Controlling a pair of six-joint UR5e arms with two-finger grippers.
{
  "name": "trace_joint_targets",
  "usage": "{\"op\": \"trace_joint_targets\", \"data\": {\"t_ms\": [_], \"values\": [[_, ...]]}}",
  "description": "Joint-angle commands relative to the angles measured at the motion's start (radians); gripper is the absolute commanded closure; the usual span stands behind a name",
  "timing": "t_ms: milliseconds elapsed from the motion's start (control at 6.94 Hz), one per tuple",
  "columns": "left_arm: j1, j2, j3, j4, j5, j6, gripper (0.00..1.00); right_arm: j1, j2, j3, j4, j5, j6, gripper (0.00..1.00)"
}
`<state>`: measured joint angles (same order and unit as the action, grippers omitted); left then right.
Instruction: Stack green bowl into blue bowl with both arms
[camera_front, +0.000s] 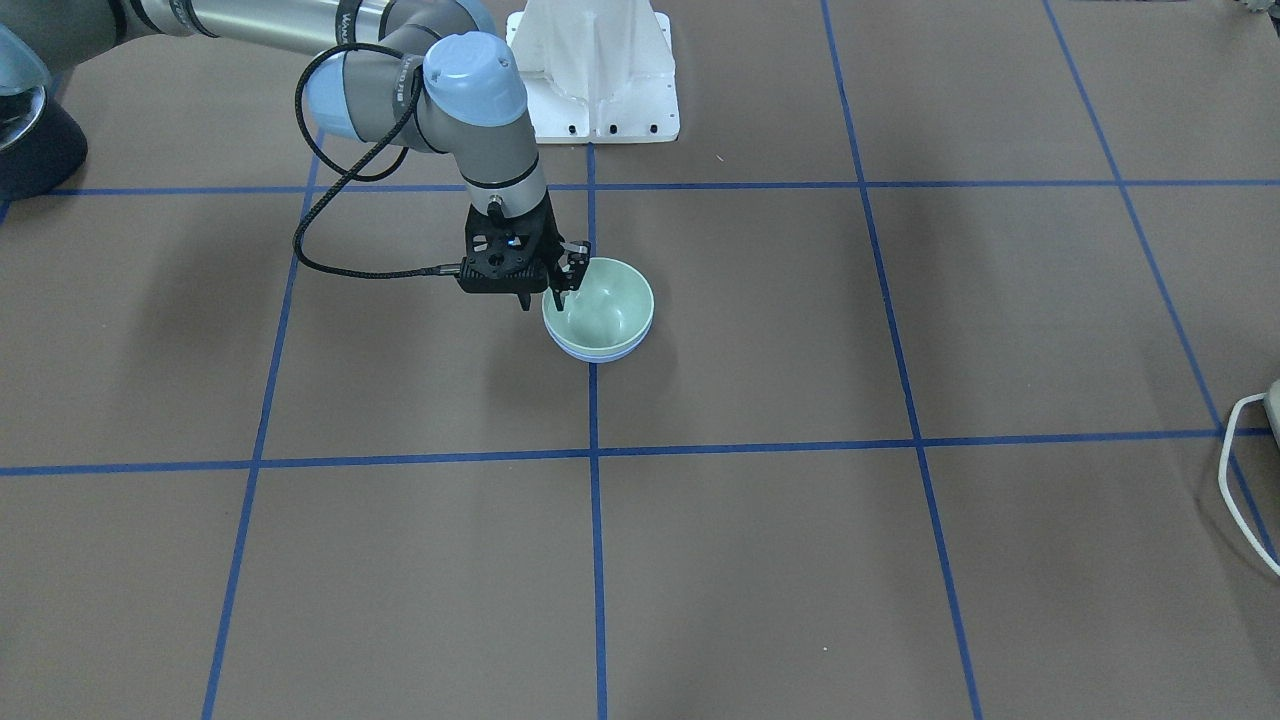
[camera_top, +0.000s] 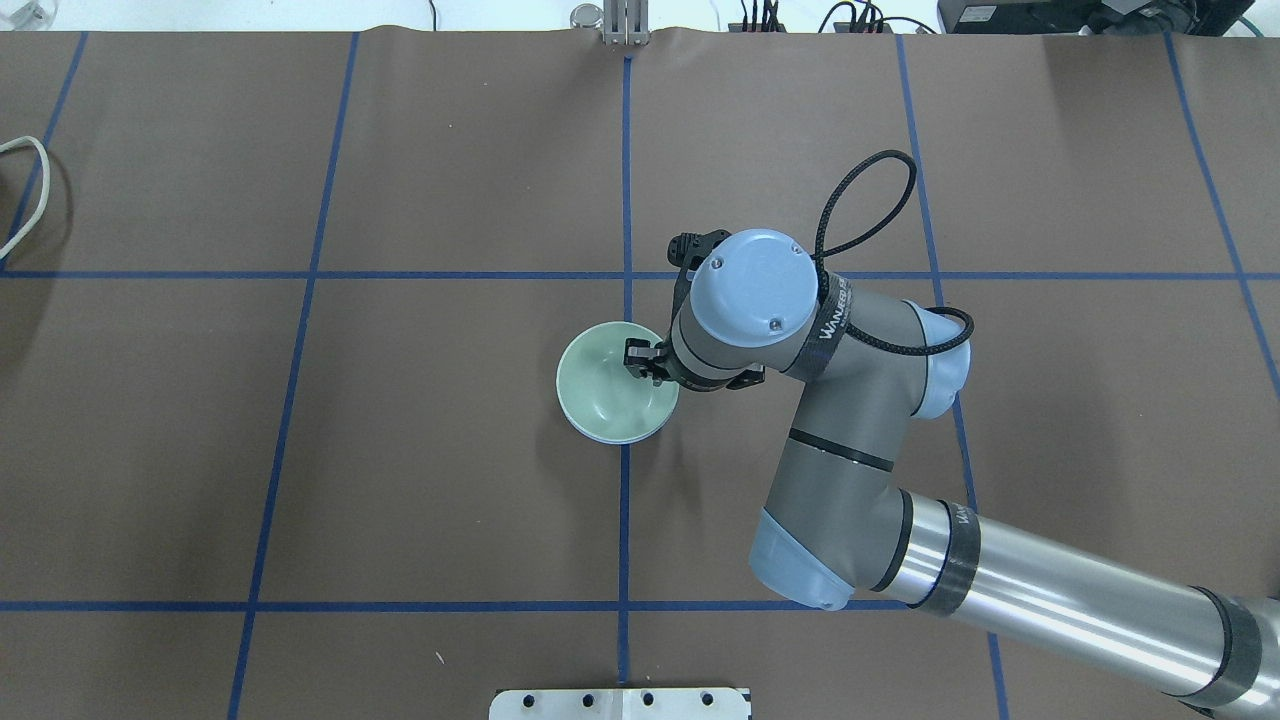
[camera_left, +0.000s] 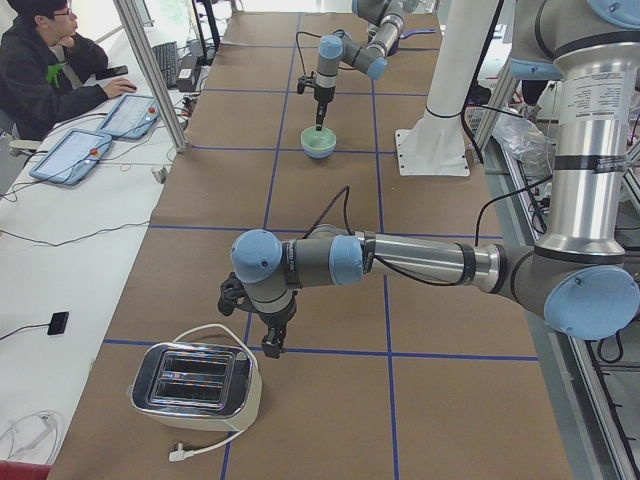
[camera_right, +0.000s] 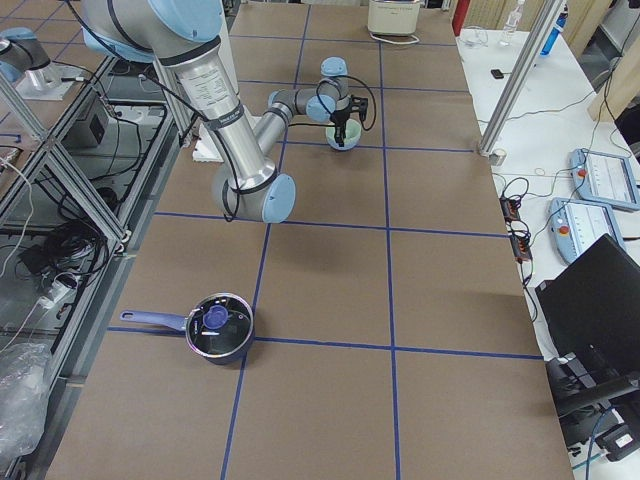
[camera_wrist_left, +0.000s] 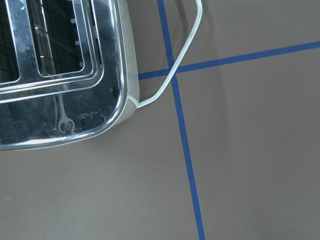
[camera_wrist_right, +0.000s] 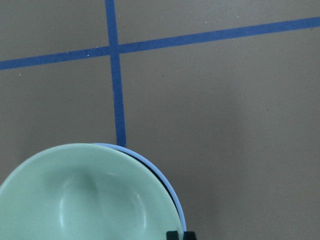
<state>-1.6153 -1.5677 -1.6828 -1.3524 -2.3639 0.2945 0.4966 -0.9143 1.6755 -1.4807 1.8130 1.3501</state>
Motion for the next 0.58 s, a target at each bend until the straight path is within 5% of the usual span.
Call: {"op": "trace_joint_targets", "data": {"t_ms": [0,288,432], "values": [[0.0,0.0,0.0,0.001,0.0,0.0,0.02,0.043,-0.003,0.086,-0.143,0.011,-0.081,0.0],[0.0,0.0,0.0,0.001,0.0,-0.008,0.02,0.203,-0.039,0.105,-0.187,0.125,-0.226,0.0],[0.0,0.0,0.0,0.001,-0.011,-0.012,0.02,0.318,-0.096,0.095,-0.181,0.187,-0.443,0.0]]}}
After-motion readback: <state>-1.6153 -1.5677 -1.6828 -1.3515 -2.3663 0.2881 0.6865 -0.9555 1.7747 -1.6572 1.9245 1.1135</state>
